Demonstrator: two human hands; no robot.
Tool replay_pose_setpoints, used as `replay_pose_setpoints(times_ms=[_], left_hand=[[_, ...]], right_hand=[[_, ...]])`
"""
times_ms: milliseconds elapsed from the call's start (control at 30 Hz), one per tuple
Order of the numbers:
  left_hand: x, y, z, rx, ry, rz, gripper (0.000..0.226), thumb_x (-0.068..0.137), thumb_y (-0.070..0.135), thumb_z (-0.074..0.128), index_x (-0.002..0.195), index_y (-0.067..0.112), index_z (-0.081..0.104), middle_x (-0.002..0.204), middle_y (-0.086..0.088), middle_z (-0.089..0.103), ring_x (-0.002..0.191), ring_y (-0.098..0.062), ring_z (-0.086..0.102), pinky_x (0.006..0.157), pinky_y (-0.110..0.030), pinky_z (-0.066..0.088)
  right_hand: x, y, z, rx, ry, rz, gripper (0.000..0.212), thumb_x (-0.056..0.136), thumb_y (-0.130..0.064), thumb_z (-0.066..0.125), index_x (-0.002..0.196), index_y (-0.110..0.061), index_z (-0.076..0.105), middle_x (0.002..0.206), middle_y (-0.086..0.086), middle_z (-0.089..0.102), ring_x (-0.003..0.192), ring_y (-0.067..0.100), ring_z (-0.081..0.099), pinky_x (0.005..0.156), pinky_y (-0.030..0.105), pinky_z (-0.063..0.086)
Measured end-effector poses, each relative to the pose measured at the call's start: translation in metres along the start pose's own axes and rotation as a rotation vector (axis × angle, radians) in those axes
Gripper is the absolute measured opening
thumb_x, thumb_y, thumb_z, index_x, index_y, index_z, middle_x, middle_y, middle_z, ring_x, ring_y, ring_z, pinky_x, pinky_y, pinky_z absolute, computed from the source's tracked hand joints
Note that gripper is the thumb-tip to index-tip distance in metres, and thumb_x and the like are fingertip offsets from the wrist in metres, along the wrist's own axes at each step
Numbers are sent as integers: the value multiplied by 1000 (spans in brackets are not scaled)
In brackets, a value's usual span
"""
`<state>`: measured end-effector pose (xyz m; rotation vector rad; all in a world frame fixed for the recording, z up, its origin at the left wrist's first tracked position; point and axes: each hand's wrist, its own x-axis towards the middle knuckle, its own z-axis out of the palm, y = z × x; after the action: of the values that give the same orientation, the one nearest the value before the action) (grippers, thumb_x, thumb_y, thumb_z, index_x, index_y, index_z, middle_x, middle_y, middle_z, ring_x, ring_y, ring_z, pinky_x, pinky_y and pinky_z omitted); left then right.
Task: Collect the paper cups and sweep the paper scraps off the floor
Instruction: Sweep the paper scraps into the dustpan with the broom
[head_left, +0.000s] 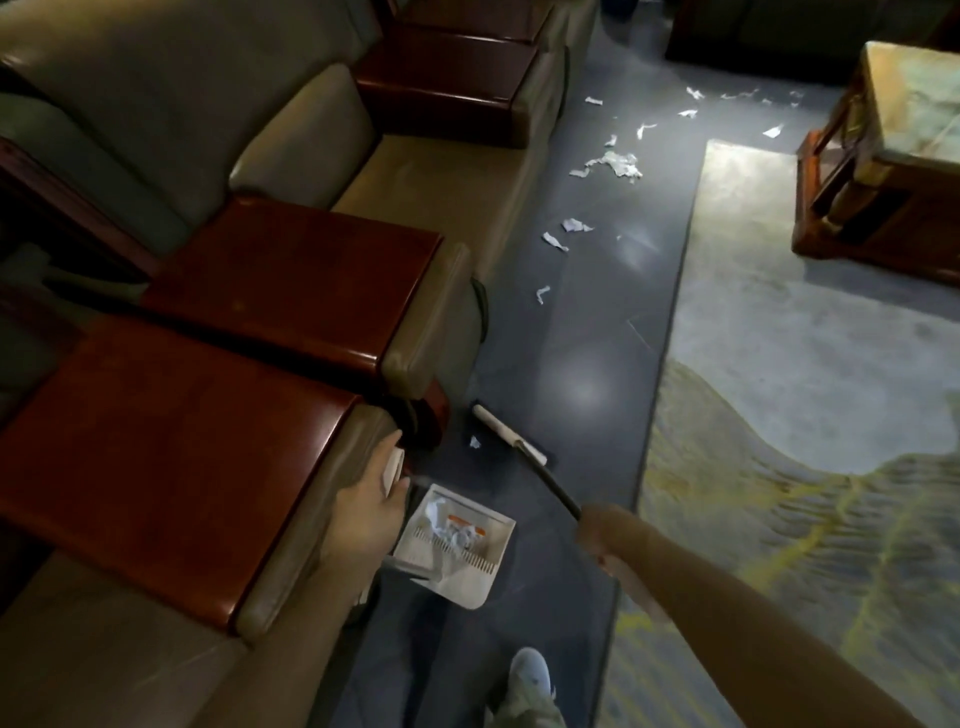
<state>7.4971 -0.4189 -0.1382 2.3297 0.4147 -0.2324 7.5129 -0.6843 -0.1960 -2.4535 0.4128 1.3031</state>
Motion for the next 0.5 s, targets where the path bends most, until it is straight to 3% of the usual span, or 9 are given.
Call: replay_pose_setpoints(times_ms=[67, 133, 200, 267, 367, 433, 500], left_hand=[[11, 6, 4, -3, 11, -3, 53, 94, 24, 54, 141, 41, 35, 123, -5, 60, 101, -24, 60, 87, -33, 47], [18, 10, 5, -5, 4, -4, 49, 94, 23, 53, 138, 40, 40, 91, -5, 64, 74, -17, 59, 70, -30, 48], [22, 15, 2, -8, 1, 11, 45, 94, 21, 54, 135, 36, 45, 69, 2, 52, 59, -12, 50, 57, -26, 39], [26, 19, -2, -3, -8, 46, 42, 94, 20, 55, 133, 33, 47, 77, 0, 57, 65, -18, 57, 58, -24, 39], [28, 25, -8, 54, -38, 102, 44, 95, 24, 54, 136, 32, 44, 109, -9, 61, 94, -26, 61, 72, -25, 40], [26, 32, -10, 90, -122, 80, 46, 97, 29, 49, 140, 37, 36, 108, -11, 60, 90, -25, 58, 72, -27, 40], [26, 39, -9, 85, -174, 78, 45, 97, 31, 47, 140, 42, 34, 103, -12, 60, 85, -26, 57, 71, -32, 43]], right_hand=[[0, 2, 14, 39, -51, -18, 37, 91, -12, 52, 128, -4, 53, 122, 15, 61, 111, 28, 61, 65, 24, 44], [-11, 5, 28, -16, -94, -53, 37, 93, -13, 50, 128, -3, 53, 111, 12, 61, 101, 25, 61, 70, 25, 41], [-33, 6, 28, -141, -160, -110, 22, 96, -13, 46, 115, -5, 54, 97, 8, 51, 91, 21, 56, 68, 24, 38], [-57, 13, 18, -191, -216, -125, 6, 97, -15, 45, 101, -11, 47, 90, 7, 49, 91, 20, 54, 62, 21, 37], [-93, 24, -6, -192, -245, -98, 23, 95, -18, 47, 112, -5, 56, 100, 15, 59, 87, 28, 59, 67, 30, 40], [-111, 26, -22, -165, -238, -79, 34, 96, -18, 47, 122, 2, 54, 106, 20, 61, 75, 22, 54, 60, 28, 38], [-121, 25, -34, -111, -199, -75, 30, 96, -16, 45, 119, 1, 53, 86, 16, 61, 62, 18, 54, 48, 22, 38]])
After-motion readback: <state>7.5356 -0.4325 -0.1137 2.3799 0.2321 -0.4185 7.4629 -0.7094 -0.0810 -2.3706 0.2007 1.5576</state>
